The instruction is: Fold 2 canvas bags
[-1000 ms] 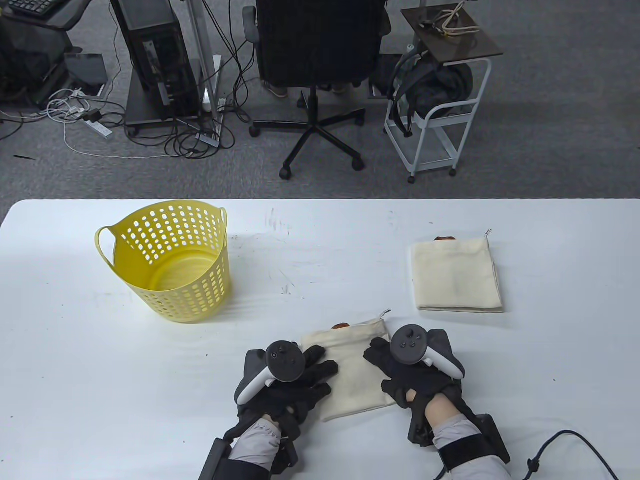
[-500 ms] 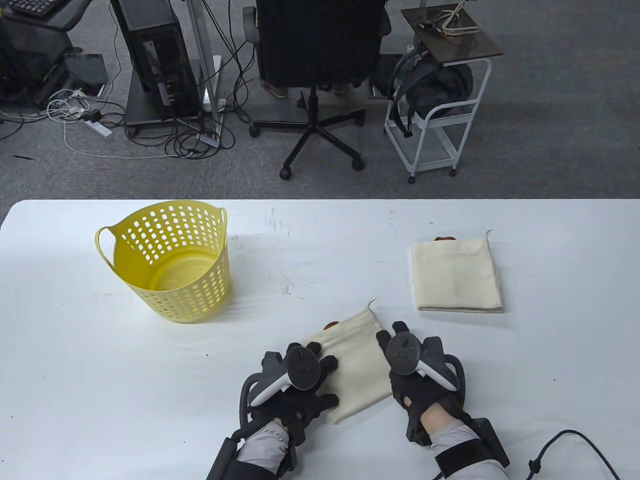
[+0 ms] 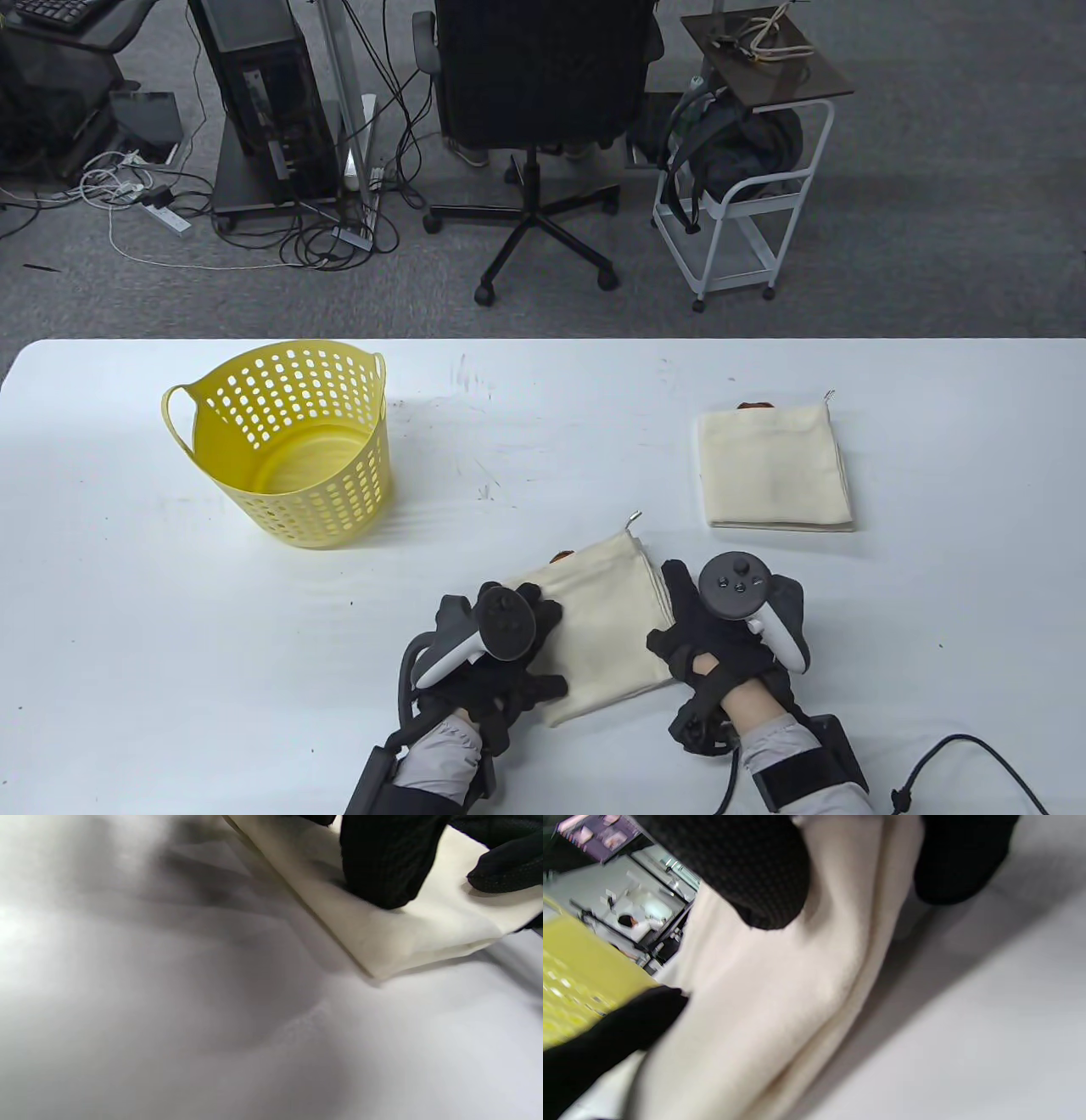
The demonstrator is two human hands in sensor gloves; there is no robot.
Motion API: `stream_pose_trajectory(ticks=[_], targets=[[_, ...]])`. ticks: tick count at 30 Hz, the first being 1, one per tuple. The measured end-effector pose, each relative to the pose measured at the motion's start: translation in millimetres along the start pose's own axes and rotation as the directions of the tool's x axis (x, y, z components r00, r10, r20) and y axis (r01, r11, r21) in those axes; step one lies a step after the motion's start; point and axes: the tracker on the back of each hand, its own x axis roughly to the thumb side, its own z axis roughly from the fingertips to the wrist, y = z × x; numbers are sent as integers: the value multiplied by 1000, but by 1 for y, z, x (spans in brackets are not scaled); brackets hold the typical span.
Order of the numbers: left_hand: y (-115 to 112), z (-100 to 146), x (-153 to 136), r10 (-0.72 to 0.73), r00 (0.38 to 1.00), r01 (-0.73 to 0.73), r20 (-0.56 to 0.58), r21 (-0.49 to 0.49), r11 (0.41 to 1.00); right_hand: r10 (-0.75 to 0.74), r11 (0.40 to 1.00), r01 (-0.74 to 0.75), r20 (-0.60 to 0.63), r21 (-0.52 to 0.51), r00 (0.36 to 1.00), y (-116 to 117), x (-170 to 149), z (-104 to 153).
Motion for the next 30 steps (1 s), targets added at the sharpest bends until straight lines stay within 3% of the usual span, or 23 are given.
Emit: stream_pose_trajectory(ticks=[3, 9, 13, 22, 25, 30], targets=[[3, 2, -8, 78, 997, -78, 20, -1, 997, -231, 969, 233, -23, 79, 973, -2, -7, -1], [7, 4, -13, 123, 992, -124, 39, 28, 992, -554, 828, 561, 158, 4, 817, -14, 0, 5], [12, 6, -17, 165, 985, -167, 48, 55, 984, -582, 781, 619, 266, -81, 768, -38, 6, 7], [19, 12, -23, 255, 965, -259, 60, 87, 962, -594, 670, 676, 324, -307, 736, -151, -10, -31], [20, 11, -24, 268, 962, -272, 50, 82, 959, -606, 654, 681, 310, -330, 732, -174, -23, -47], [21, 10, -25, 285, 958, -287, 33, 81, 955, -669, 602, 720, 274, -344, 691, -189, -54, -65]])
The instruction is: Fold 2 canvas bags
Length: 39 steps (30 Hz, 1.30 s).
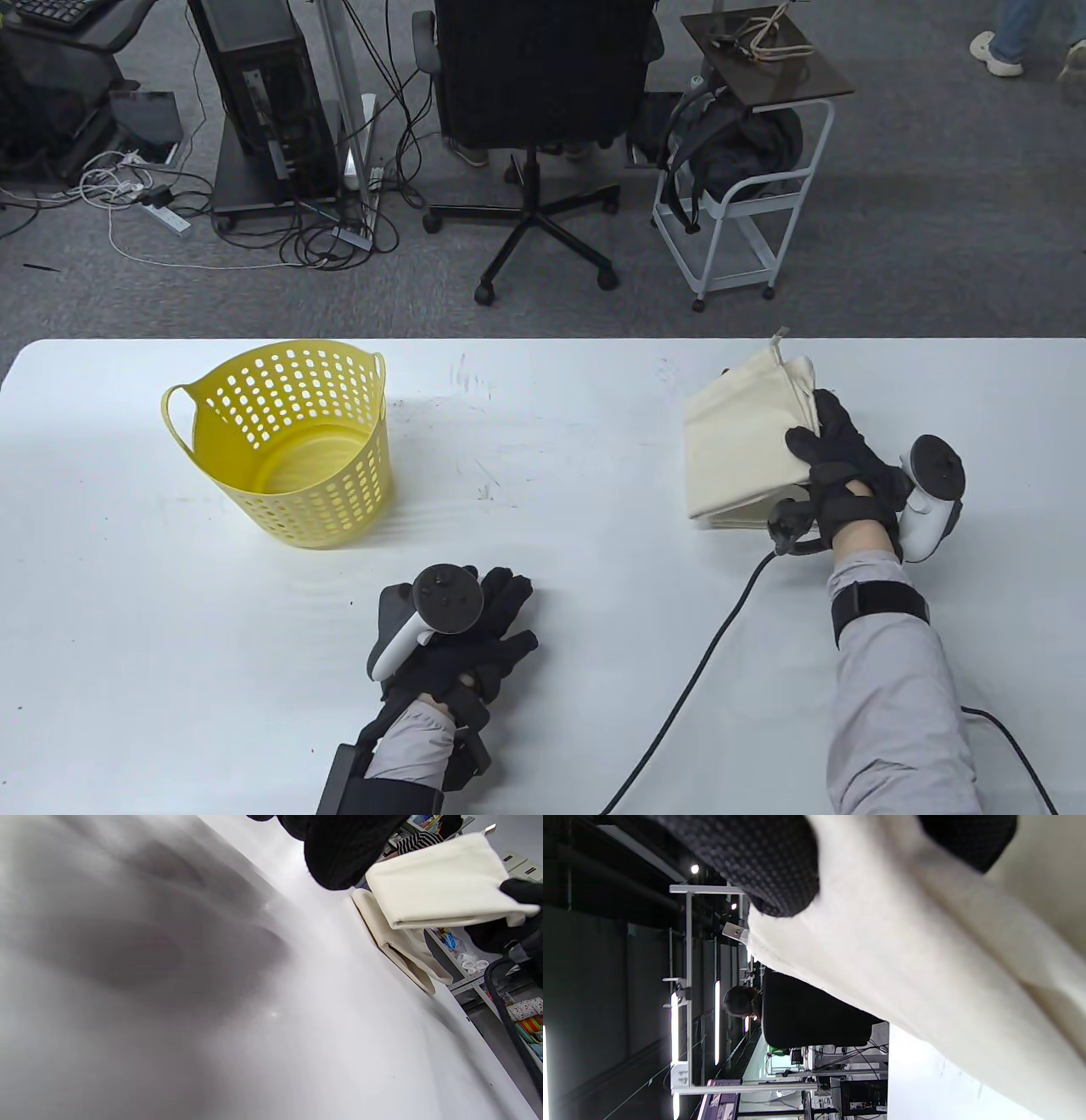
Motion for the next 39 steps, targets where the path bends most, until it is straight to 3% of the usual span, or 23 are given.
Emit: stream_pose_trajectory(ticks=[5, 8, 11, 14, 18, 19, 25, 29, 35, 39], targets=[[2, -1, -2, 26, 1000, -26, -10, -1, 1000, 56, 998, -58, -41, -30, 998, -26, -14, -11], [3, -1, -2, 31, 999, -31, -13, -2, 1000, 280, 957, -283, -54, -62, 958, -34, -11, -11], [3, -1, -2, 38, 999, -38, -14, -8, 999, 557, 820, -563, -82, -100, 826, -29, -9, -9], [2, -2, 0, 26, 1000, -26, -14, -13, 1000, 682, 703, -697, -144, -141, 717, -19, -14, -6], [3, -1, -2, 11, 1000, -11, -24, 0, 1000, 830, 491, -863, -237, -115, 504, -7, -19, 2], [3, -1, -3, 16, 1000, -16, -25, 1, 1000, 841, 471, -873, -235, -125, 487, -6, -17, 3], [6, 0, -4, 25, 999, -25, -27, 16, 1000, 896, 426, -889, -57, -165, 440, 14, 17, 29], [15, 9, -4, -19, 999, 23, -40, 106, 994, 912, 408, -890, 129, -206, 389, 34, 35, 60], [27, 23, -10, -24, 998, 35, -51, 219, 975, 910, 369, -894, 296, -254, 292, 64, 36, 106], [32, 30, -11, -12, 999, 22, -40, 273, 962, 903, 367, -885, 337, -287, 265, 81, 20, 133]])
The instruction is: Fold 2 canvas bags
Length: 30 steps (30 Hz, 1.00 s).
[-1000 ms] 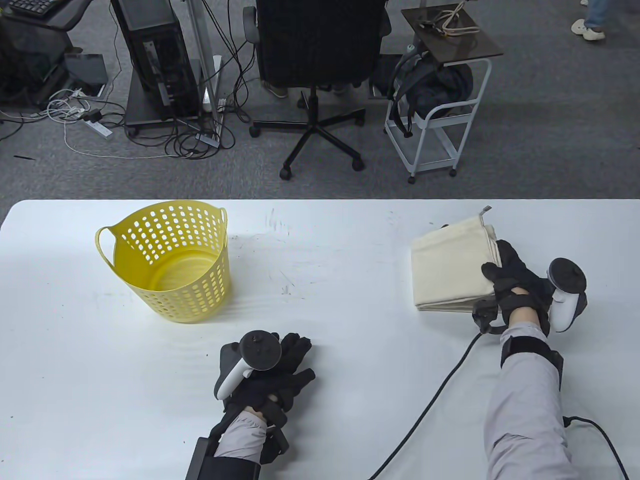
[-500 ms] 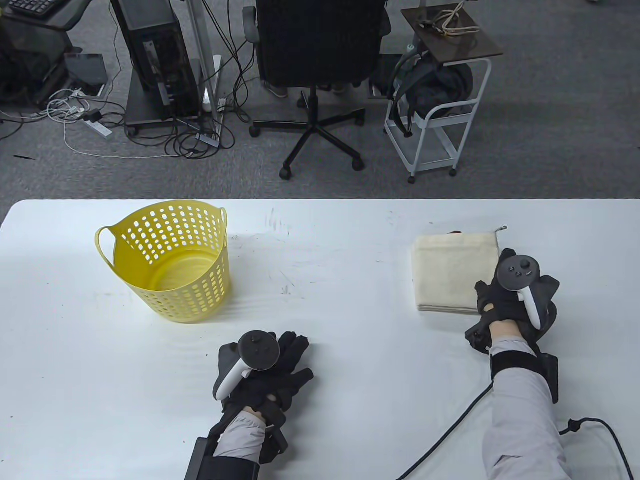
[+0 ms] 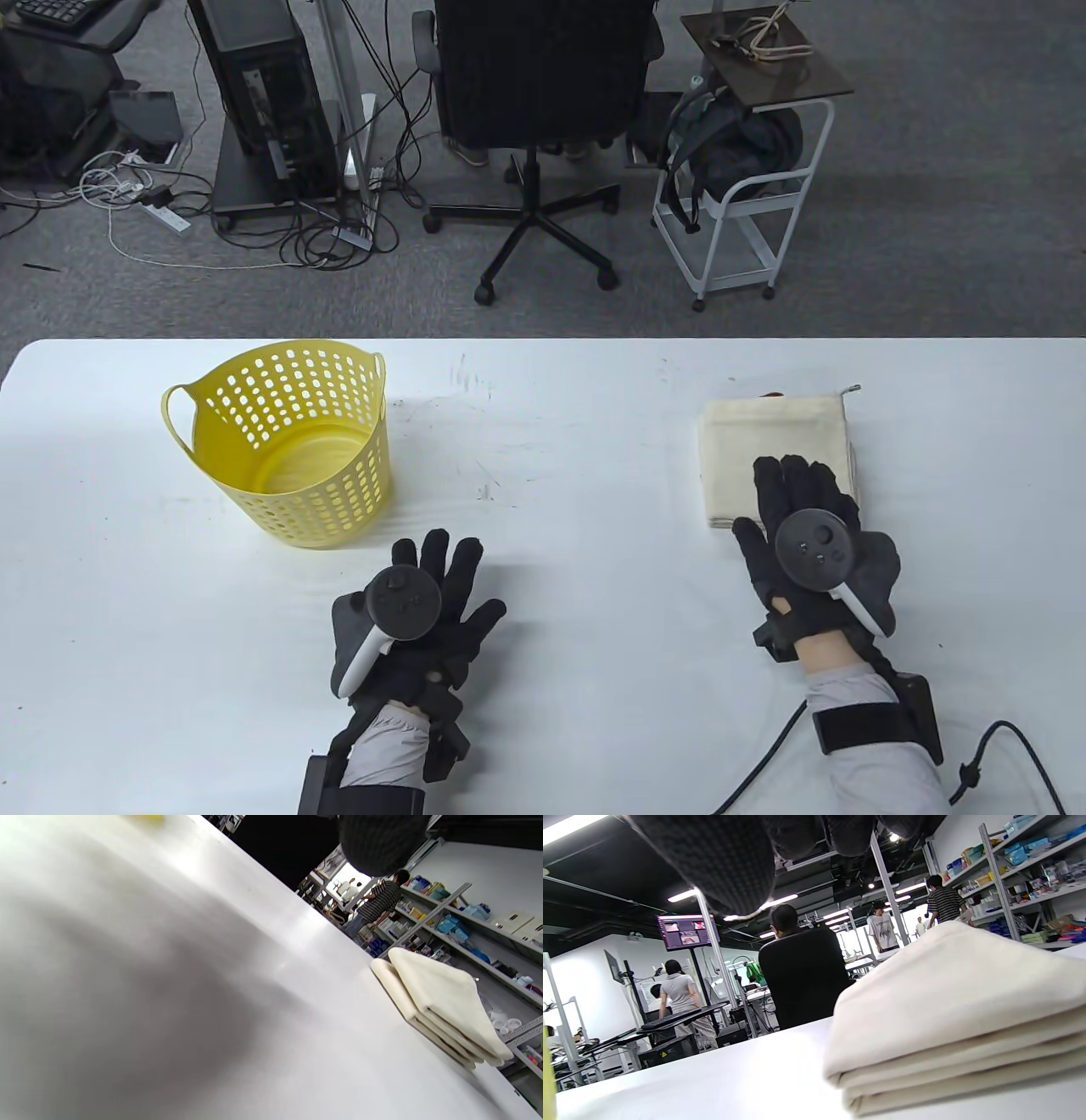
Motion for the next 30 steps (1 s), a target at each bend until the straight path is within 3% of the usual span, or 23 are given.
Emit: stream_pose_trajectory(ticks=[5, 8, 12, 19, 30], targets=[[-2, 5, 8, -59, 997, 58, 45, 28, 998, 128, 992, -128, 17, -16, 992, 34, 11, 29], [-6, 3, 11, -123, 991, 124, 47, -5, 992, 181, 977, -188, 67, 106, 981, 49, 15, 35], [-10, 1, 9, -91, 995, 92, 33, -33, 995, 159, 978, -169, 88, 120, 983, 49, 15, 39], [-12, -5, 10, -85, 996, 86, 17, -62, 994, 53, 975, -52, -1, 218, 999, 54, 2, 36], [-13, -8, 9, -61, 998, 62, 21, -85, 994, 40, 965, -41, 9, 260, 999, 59, 5, 37]])
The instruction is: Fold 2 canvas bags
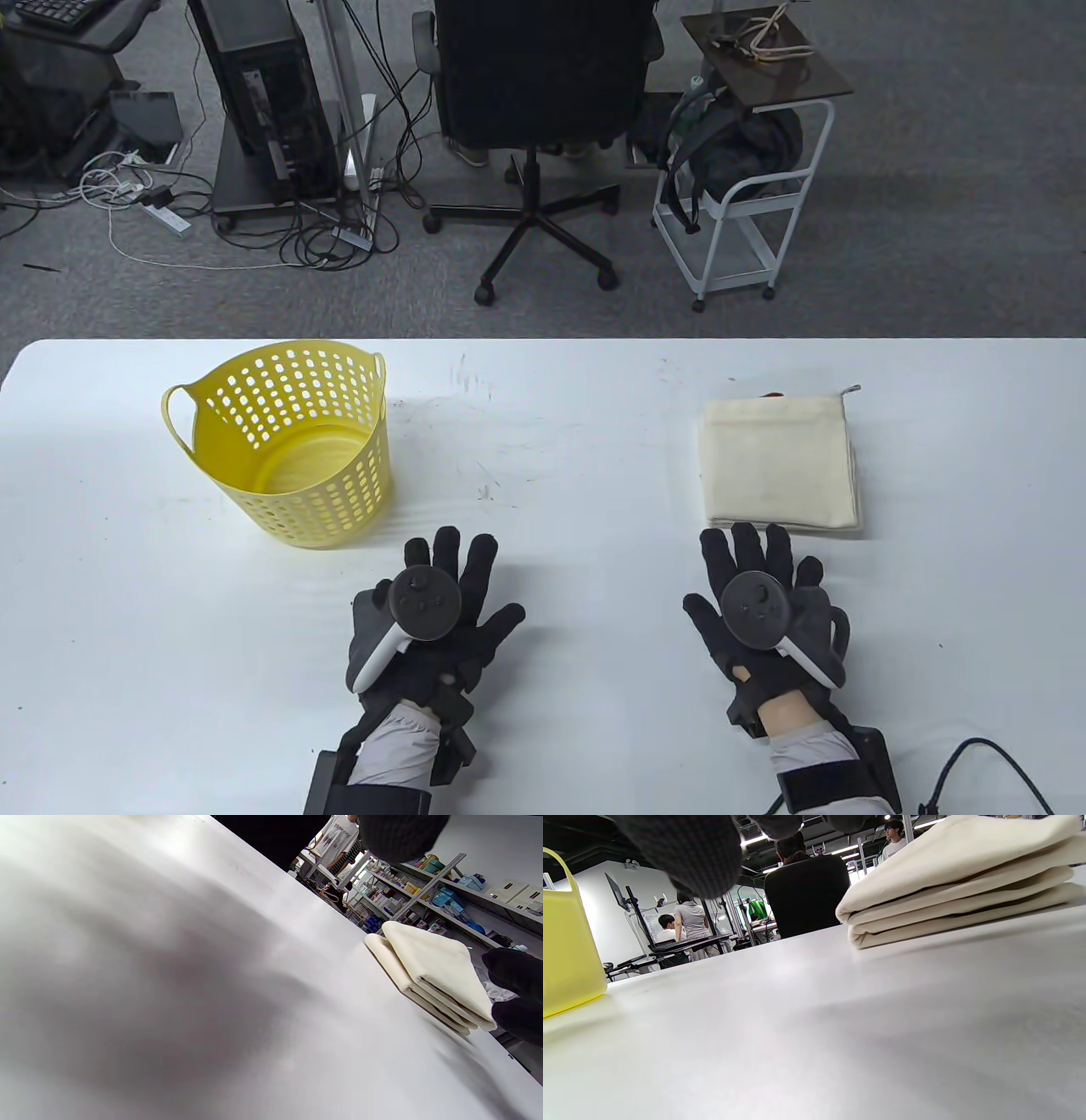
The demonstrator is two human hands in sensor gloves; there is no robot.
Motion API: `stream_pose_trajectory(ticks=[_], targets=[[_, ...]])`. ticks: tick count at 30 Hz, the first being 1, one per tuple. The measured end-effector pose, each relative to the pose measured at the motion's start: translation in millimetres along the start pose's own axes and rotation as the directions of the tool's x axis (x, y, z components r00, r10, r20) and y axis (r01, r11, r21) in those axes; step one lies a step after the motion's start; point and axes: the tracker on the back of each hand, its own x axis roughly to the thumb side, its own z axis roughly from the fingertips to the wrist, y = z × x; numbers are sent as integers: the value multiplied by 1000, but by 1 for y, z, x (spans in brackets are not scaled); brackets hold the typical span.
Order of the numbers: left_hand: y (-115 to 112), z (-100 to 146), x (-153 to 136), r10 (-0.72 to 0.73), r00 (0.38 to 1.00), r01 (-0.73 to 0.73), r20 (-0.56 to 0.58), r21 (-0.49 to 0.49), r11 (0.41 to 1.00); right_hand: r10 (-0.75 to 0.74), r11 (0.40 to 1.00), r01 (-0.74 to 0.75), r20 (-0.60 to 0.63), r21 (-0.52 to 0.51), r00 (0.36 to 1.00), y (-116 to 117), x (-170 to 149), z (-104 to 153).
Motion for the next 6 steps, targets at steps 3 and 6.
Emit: stream_pose_trajectory(ticks=[3, 6], targets=[[1, 0, 0, 13, 1000, -13, 1, -2, 1000, -12, 1000, 12, 0, 11, 1000, 0, 0, -1], [0, 0, -1, 19, 1000, -19, 1, -7, 1000, -30, 999, 30, -8, 21, 1000, 0, -2, -2]])
